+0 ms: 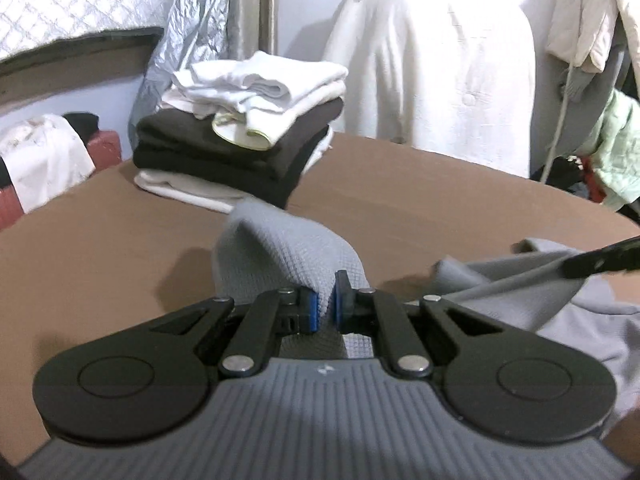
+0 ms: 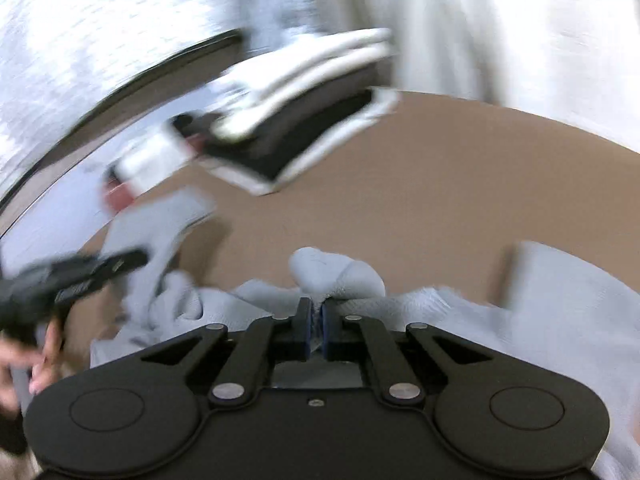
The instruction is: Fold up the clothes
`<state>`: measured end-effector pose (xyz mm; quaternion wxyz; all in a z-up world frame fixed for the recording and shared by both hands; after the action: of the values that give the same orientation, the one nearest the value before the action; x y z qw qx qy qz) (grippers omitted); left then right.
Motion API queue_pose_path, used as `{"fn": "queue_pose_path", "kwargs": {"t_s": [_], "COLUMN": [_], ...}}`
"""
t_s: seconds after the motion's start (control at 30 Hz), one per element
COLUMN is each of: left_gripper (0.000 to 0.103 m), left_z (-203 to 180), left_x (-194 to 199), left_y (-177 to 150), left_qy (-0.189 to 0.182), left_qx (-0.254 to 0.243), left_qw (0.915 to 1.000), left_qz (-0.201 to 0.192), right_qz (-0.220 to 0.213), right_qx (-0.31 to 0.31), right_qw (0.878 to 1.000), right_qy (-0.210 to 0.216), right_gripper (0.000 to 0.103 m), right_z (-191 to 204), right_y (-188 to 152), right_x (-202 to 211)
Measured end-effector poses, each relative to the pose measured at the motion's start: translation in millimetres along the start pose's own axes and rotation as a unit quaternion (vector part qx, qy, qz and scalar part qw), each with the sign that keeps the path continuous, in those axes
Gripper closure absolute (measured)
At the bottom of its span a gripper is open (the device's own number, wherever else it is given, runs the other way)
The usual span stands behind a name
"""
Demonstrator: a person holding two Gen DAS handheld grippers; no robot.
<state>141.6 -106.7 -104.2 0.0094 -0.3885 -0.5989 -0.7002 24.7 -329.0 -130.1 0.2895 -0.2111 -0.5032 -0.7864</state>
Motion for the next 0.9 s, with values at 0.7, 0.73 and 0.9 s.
{"fn": "queue_pose_path", "kwargs": {"t_s": [0.7,0.73,0.9], "left_gripper": [0.095,0.096,0.096], "left_z": [2.6,-7.3,-47.8], "left_x": [-78.0,-75.0,-36.2], "left_y": [-36.0,-34.6,-26.8], "left_qy": [0.017,0.034,0.051], "left_qx": [0.006,-0.040,-0.150], "left_qw": [0.9895,0.9908,0.9871], "left_qz": [0.143,0.125,0.024], "right_qz": [0.076,0.074,-0.009], "right_qx": [-0.006,0.025,0.058], "right_qw": [0.996,0.995,0.993], "right_qy": [-0.035,-0.067,-0.105], "right_gripper": [0.065,0.094,0.100], "right_z": [-63.5,-57.7,-39.3], "right_y": [-42.5,-40.0,-9.2], "right_x": [-62.7,-63.5,-23.8]}}
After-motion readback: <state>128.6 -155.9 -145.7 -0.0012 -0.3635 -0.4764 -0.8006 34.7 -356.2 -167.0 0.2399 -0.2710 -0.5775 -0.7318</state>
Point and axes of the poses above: each gripper's, at about its wrist camera, not at the fingertips, and x roughly against the way its jaws point, z to its left, y to its top, the point moved 7 cm from there along -x, roughly the way its jaws point, and after that the axes turned 8 degrees about y, right-handed, at the moved point
